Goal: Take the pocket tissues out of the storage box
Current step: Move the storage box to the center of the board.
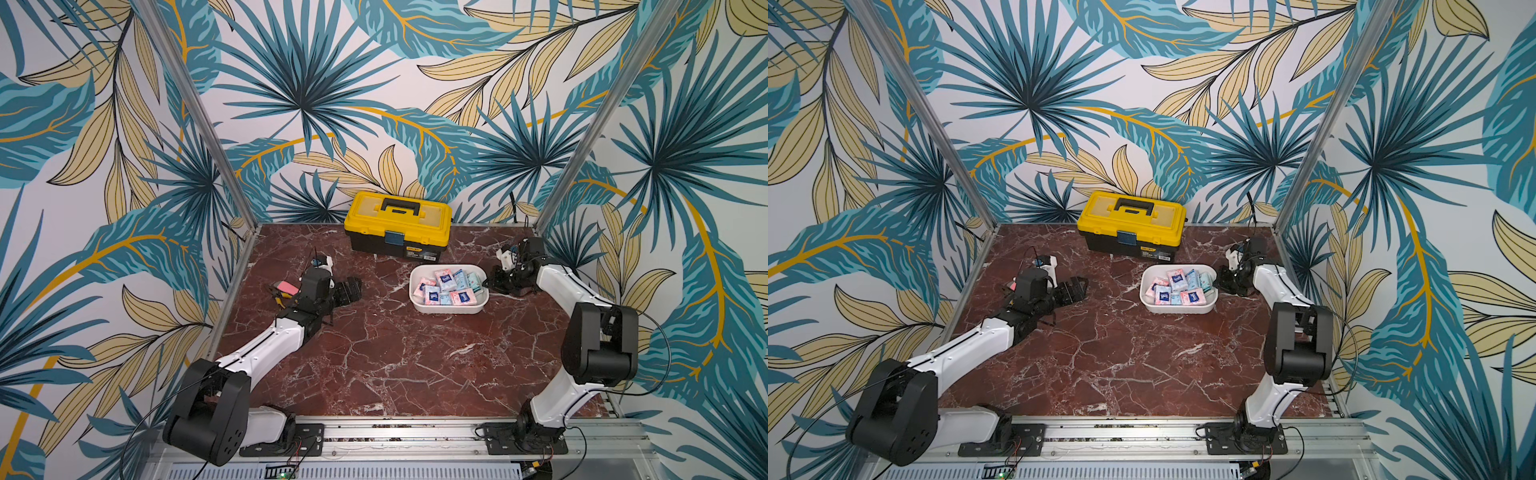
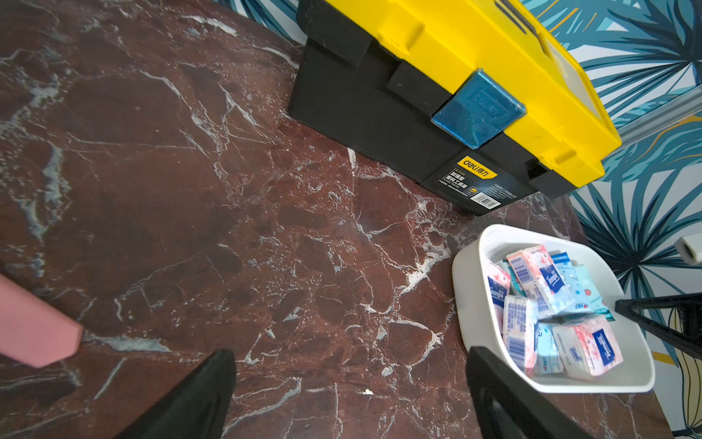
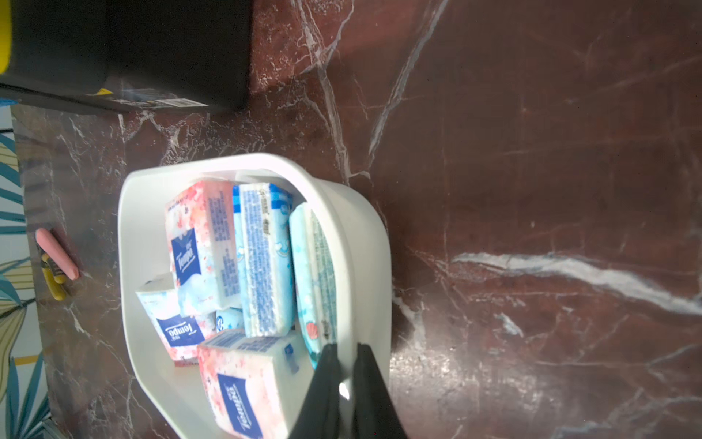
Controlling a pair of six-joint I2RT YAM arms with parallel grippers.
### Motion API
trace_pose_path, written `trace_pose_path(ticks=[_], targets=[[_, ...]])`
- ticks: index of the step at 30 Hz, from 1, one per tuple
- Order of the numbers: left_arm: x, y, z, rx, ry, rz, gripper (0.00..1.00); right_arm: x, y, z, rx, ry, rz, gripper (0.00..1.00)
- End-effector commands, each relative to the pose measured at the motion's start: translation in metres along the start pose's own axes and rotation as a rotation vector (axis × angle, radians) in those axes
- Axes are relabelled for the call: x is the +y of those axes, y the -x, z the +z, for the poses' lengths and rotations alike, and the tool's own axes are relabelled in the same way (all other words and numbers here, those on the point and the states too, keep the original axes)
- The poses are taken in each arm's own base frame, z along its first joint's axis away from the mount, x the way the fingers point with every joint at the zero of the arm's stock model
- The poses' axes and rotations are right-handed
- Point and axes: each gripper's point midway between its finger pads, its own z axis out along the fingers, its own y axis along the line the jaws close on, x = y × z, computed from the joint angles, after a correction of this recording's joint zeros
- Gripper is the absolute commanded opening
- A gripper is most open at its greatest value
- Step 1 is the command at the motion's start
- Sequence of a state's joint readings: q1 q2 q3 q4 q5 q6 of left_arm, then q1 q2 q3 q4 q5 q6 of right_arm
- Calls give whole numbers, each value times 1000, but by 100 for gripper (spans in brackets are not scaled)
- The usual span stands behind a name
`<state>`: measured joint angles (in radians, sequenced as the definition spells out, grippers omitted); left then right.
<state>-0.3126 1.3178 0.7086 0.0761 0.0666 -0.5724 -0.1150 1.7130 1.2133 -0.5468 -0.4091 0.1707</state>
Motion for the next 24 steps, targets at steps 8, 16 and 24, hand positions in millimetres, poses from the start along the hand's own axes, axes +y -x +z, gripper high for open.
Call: trace_pose_path(ticks=[8, 16, 24], targets=[[-2, 7, -15, -24, 8, 16, 100, 47, -14, 8, -89, 51, 97, 6], [-4, 7, -20, -15, 5, 10, 100, 88, -18, 30, -103, 82, 101, 6], [-7, 7, -17, 0, -1, -2, 100, 126, -26, 54, -92, 132, 73, 6]])
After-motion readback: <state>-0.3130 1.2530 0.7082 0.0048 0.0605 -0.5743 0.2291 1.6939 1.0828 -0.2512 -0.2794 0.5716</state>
